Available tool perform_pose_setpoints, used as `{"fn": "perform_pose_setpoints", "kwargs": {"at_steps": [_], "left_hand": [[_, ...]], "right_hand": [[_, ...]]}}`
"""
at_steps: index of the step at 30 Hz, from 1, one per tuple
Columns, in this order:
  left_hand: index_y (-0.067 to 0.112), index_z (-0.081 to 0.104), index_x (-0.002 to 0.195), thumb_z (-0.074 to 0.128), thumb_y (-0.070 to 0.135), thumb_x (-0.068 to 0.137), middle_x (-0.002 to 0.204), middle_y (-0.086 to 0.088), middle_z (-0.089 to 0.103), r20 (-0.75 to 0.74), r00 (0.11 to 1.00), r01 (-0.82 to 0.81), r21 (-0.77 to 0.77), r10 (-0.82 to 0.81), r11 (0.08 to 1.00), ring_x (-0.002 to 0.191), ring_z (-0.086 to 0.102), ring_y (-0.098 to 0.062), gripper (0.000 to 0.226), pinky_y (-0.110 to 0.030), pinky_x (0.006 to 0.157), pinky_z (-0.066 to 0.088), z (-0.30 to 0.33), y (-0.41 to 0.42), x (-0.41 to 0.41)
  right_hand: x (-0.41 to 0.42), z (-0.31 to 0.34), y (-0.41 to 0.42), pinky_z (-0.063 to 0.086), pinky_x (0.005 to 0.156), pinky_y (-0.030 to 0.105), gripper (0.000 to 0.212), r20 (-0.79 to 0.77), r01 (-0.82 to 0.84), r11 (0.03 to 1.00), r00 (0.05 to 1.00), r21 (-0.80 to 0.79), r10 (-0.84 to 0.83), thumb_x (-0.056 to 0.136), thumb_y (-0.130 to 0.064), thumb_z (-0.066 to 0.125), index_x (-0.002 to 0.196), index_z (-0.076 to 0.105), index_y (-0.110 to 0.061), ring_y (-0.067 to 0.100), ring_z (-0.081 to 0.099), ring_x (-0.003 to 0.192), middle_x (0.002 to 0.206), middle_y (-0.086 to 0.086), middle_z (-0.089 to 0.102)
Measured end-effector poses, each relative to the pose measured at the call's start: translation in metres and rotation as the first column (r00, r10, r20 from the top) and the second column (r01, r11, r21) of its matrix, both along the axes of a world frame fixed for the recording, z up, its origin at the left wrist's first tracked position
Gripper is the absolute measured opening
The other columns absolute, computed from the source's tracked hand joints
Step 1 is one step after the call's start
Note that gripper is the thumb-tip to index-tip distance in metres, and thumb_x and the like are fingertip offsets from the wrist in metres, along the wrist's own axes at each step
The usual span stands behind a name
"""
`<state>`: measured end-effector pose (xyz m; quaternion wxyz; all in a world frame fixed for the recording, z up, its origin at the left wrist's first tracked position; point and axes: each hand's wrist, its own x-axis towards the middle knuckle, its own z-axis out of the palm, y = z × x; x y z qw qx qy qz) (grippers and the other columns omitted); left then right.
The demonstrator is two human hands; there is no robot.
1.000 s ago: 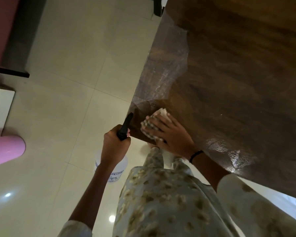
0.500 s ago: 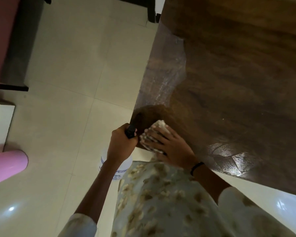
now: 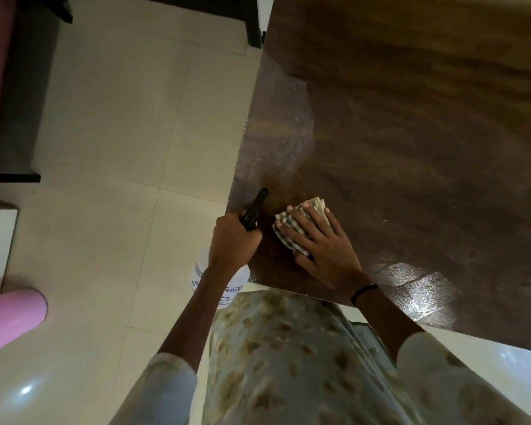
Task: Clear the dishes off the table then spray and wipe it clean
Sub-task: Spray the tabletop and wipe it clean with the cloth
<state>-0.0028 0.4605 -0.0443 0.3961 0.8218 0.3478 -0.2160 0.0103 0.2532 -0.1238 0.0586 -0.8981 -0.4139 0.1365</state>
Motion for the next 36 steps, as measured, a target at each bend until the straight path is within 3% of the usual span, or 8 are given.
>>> {"fn": "perform_pose_setpoints", "kwargs": {"at_steps": [3,9,17,23,26,30,34,36], "left_hand": [[0.009,0.065,0.087,0.062,0.011,0.083,0.078,-0.012,0.066,-0.017,1.000,-0.004,0.005,0.005,1.000,0.072,0.062,-0.028,0.006,-0.032,0.066,0.050,-0.003,0.007,0.000],[0.008,0.060,0.074,0.059,0.011,0.083,0.061,-0.008,0.057,0.002,0.996,-0.090,0.103,0.090,0.991,0.061,0.056,-0.028,0.009,-0.027,0.054,0.042,0.001,0.021,0.000],[0.006,0.068,0.090,0.061,0.017,0.081,0.083,-0.018,0.070,0.075,0.996,-0.052,0.026,0.050,0.998,0.079,0.064,-0.034,0.016,-0.040,0.078,0.051,0.004,0.025,-0.001],[0.002,0.065,0.088,0.064,0.007,0.081,0.070,-0.013,0.065,0.115,0.993,-0.013,0.062,0.006,0.998,0.068,0.058,-0.034,0.009,-0.029,0.059,0.044,0.012,0.026,0.008],[0.003,0.067,0.092,0.063,0.007,0.082,0.072,-0.010,0.065,0.108,0.994,-0.009,0.051,0.004,0.999,0.068,0.058,-0.030,0.012,-0.026,0.062,0.045,0.012,0.026,0.011],[0.007,0.069,0.092,0.062,0.009,0.084,0.083,-0.016,0.070,0.108,0.994,-0.009,0.047,0.004,0.999,0.078,0.064,-0.033,0.011,-0.036,0.075,0.050,0.008,0.026,0.014],[0.007,0.069,0.092,0.062,0.008,0.084,0.084,-0.017,0.071,0.123,0.992,-0.016,0.051,0.009,0.999,0.079,0.064,-0.033,0.011,-0.035,0.076,0.050,0.008,0.026,0.019],[0.004,0.068,0.092,0.062,0.008,0.083,0.081,-0.018,0.070,0.123,0.992,-0.007,0.070,-0.002,0.998,0.076,0.062,-0.034,0.011,-0.033,0.072,0.048,0.008,0.028,0.022]], "right_hand": [[0.005,-0.002,-0.003,0.010,0.122,0.049,0.066,0.001,-0.020,1.000,1.000,0.000,0.020,0.095,-0.047,0.038,0.155,0.013,-0.036,0.025,0.012,0.150,0.163,0.000,0.014],[0.030,0.003,-0.006,0.014,0.121,0.051,0.065,-0.019,-0.007,1.000,1.000,0.016,0.007,0.095,-0.045,0.039,0.155,0.015,-0.036,0.025,0.011,0.151,0.163,0.000,0.013],[0.075,0.004,0.081,0.014,0.119,0.057,0.060,-0.025,0.222,0.973,0.975,0.059,-0.221,0.094,-0.038,0.044,0.152,0.029,-0.031,0.031,0.012,0.150,0.161,0.004,0.023],[0.035,0.002,0.108,0.019,0.119,0.055,0.051,-0.058,-0.116,0.991,0.991,0.064,0.120,0.096,-0.042,0.030,0.138,0.053,-0.024,0.032,0.024,0.147,0.151,0.006,0.044],[0.033,-0.003,0.058,0.016,0.121,0.051,0.054,-0.011,-0.196,0.977,0.980,0.086,0.197,0.095,-0.042,0.040,0.148,0.036,-0.031,0.029,0.019,0.149,0.159,0.003,0.031],[0.070,0.003,0.032,0.013,0.121,0.051,0.061,-0.009,-0.032,0.998,0.999,0.051,0.032,0.096,-0.040,0.040,0.154,0.022,-0.033,0.027,0.012,0.151,0.162,0.001,0.020],[0.094,0.004,0.093,0.010,0.120,0.053,0.059,-0.004,0.200,0.977,0.980,0.069,-0.200,0.096,-0.037,0.040,0.153,0.026,-0.032,0.029,0.012,0.151,0.162,0.003,0.022],[0.088,0.006,0.124,0.004,0.119,0.054,0.057,-0.014,0.161,0.986,0.987,0.038,-0.161,0.098,-0.037,0.036,0.153,0.024,-0.033,0.030,0.009,0.151,0.163,0.003,0.019]]}}
